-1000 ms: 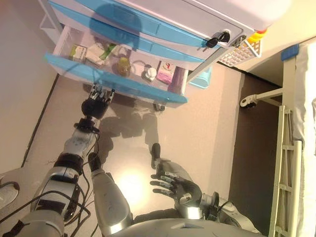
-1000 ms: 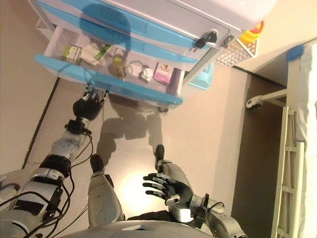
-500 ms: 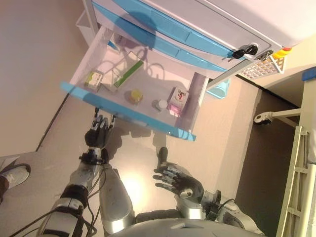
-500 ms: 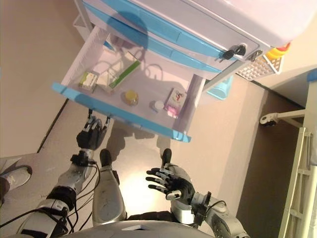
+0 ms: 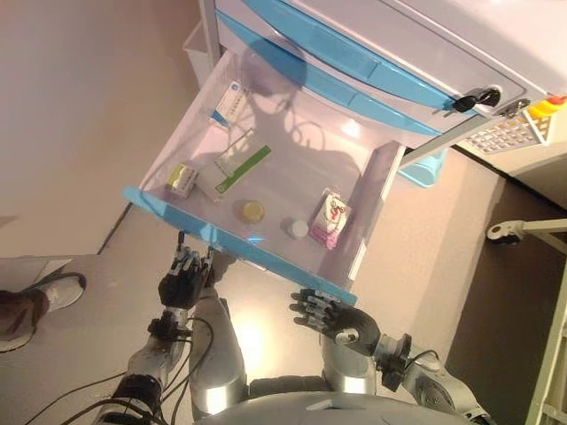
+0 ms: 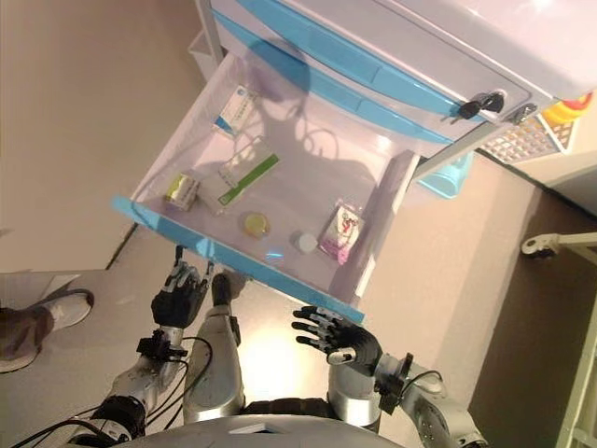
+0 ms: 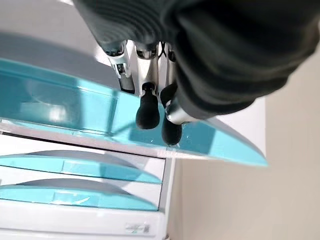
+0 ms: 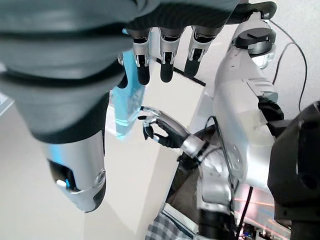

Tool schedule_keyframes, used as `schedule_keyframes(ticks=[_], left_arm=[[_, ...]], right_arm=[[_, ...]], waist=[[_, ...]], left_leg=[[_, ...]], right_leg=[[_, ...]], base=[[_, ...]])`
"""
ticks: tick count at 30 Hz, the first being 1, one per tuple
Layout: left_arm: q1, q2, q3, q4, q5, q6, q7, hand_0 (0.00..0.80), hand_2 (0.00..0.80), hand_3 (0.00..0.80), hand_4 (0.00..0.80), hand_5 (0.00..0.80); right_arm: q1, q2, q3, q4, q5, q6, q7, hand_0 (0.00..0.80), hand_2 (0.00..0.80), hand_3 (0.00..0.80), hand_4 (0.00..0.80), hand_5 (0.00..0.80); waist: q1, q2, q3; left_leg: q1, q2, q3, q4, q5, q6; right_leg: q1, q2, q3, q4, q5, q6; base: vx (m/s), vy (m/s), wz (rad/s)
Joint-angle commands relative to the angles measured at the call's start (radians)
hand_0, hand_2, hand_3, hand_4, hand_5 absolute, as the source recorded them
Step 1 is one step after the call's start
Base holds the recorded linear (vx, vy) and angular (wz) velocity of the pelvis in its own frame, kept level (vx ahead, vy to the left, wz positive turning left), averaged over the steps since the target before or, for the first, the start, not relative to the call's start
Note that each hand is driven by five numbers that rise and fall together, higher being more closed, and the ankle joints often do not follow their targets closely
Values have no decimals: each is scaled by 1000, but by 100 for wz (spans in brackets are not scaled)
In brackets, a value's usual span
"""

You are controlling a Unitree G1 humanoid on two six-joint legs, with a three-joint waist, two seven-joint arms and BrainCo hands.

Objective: Open the drawer and pick up the medicine

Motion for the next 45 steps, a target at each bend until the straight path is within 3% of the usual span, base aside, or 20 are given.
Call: schedule_keyframes(ticks=[1, 10, 18, 24, 28, 35, 39, 45], left_arm=[[95, 36, 29, 21, 5, 55, 118, 0, 0, 0, 0, 0], [79, 20, 26, 144, -17, 79, 348, 0, 0, 0, 0, 0], [-18, 30, 20, 265, 89, 74, 505, 0, 0, 0, 0, 0], [-45, 32, 45, 315, 150, 4, 559, 0, 0, 0, 0, 0], [-43, 21, 80, 344, 170, -62, 572, 0, 0, 0, 0, 0], [15, -6, 216, 397, 310, -92, 571, 0, 0, 0, 0, 0], [35, -5, 292, 412, 386, -91, 598, 0, 0, 0, 0, 0], [141, -1, 377, 329, 460, -71, 614, 0, 0, 0, 0, 0]], right_arm=[[26, -15, -17, -43, 29, -48, 3, 0, 0, 0, 0, 0], [-13, -38, -12, 36, 38, -69, 15, 0, 0, 0, 0, 0], [-44, -54, 8, 73, 64, -64, 17, 0, 0, 0, 0, 0], [-37, -55, 2, 101, 86, -29, 23, 0, 0, 0, 0, 0], [-20, -32, -38, 212, 68, 8, -40, 0, 0, 0, 0, 0], [7, 65, -242, 600, -25, 47, -152, 0, 0, 0, 0, 0], [-22, 78, -365, 798, -42, 6, -232, 0, 0, 0, 0, 0], [39, 54, -533, 682, 9, -81, -264, 0, 0, 0, 0, 0]], waist=[[18, -11, -37], [-3, 7, -55], [-31, 11, -70], [-46, 13, -72], [-57, 22, -79], [-51, 27, -114], [-38, 30, -139], [-30, 15, -178]], left_leg=[[-9, -23, 3, 110, -69, 52], [8, -27, 23, 111, -67, 48], [7, -23, 37, 137, -70, 44], [18, -15, 51, 145, -72, 41], [31, -19, 61, 123, -67, 41], [73, -27, 84, 78, -70, 44], [110, -27, 97, 36, -71, 43], [158, -30, 109, -10, -77, 45]], right_leg=[[-5, 15, -6, -39, 75, -9], [-2, 0, 7, -32, 67, -3], [-10, -8, 24, -12, 63, 0], [-5, -4, 35, -9, 62, 3], [-3, -8, 42, -22, 64, 4], [33, -16, 39, -63, 66, 11], [74, -21, 31, -104, 73, 21], [132, -18, 23, -162, 85, 32]], base=[[26, 49, 11], [20, 64, 9], [25, 28, -4], [19, 14, -7], [-6, 51, -5], [8, -1, -8], [33, -25, 0], [51, -38, 0]])
